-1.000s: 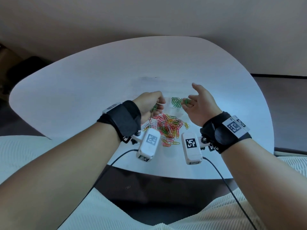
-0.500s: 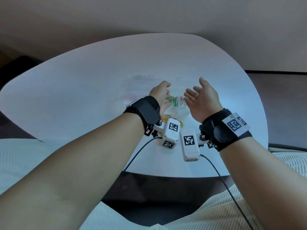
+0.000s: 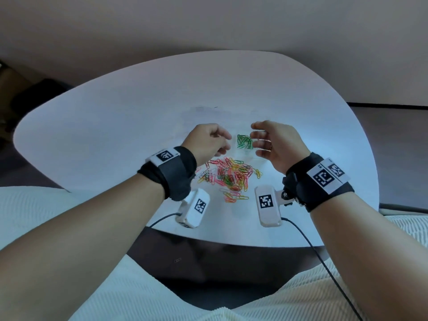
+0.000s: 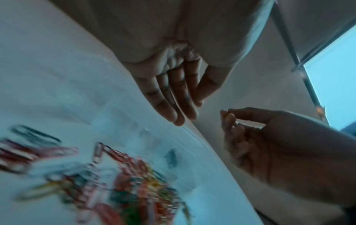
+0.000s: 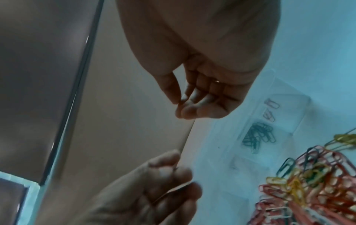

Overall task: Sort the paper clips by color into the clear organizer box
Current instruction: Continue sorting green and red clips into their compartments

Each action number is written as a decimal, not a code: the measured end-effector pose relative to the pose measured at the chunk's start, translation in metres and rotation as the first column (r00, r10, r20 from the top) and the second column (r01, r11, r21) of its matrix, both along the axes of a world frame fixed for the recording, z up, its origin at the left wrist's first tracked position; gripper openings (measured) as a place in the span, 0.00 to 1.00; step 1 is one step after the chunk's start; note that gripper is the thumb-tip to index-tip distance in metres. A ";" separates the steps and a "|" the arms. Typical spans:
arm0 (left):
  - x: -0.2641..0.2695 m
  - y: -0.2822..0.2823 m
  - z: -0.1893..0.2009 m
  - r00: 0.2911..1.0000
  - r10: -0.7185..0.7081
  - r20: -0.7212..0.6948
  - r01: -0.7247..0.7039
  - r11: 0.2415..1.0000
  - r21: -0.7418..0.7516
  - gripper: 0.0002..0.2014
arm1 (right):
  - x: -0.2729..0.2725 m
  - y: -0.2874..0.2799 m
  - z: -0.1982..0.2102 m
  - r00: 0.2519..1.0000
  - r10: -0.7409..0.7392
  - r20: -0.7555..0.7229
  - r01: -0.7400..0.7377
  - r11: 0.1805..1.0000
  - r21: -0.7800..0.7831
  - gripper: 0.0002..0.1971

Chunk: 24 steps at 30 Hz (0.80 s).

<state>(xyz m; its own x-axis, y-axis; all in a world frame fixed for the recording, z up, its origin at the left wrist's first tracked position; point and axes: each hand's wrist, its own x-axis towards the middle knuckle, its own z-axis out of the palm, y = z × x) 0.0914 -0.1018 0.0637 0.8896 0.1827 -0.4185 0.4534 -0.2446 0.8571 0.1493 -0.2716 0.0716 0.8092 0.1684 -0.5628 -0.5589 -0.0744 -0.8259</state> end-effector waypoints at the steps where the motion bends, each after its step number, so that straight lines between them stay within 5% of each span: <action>1: -0.006 0.007 -0.003 1.000 -0.024 -0.010 0.024 0.998 0.066 0.07 | -0.002 0.000 -0.003 0.996 0.074 0.040 -0.068 0.991 -0.118 0.07; 6: -0.034 0.040 -0.023 0.988 -0.105 -0.112 0.141 0.906 0.398 0.07 | -0.025 0.005 -0.034 0.862 0.494 0.118 -0.325 0.716 -0.617 0.07; 9: -0.048 0.052 -0.040 0.976 -0.124 -0.181 0.197 0.860 0.471 0.04 | -0.039 0.010 -0.053 0.788 0.614 0.055 -0.368 0.540 -0.757 0.05; 12: -0.053 0.056 -0.051 0.966 -0.137 -0.218 0.236 0.809 0.538 0.05 | -0.052 0.016 -0.065 0.736 0.673 0.074 -0.335 0.458 -0.824 0.02; 19: -0.050 0.058 -0.070 0.971 -0.132 -0.198 0.225 0.782 0.581 0.04 | -0.072 0.027 -0.088 0.488 0.800 0.350 -0.172 0.481 -0.860 0.09; 24: -0.048 0.060 -0.074 0.979 -0.113 -0.169 0.192 0.785 0.588 0.08 | -0.070 0.023 -0.099 0.472 0.816 0.333 -0.174 0.457 -0.873 0.11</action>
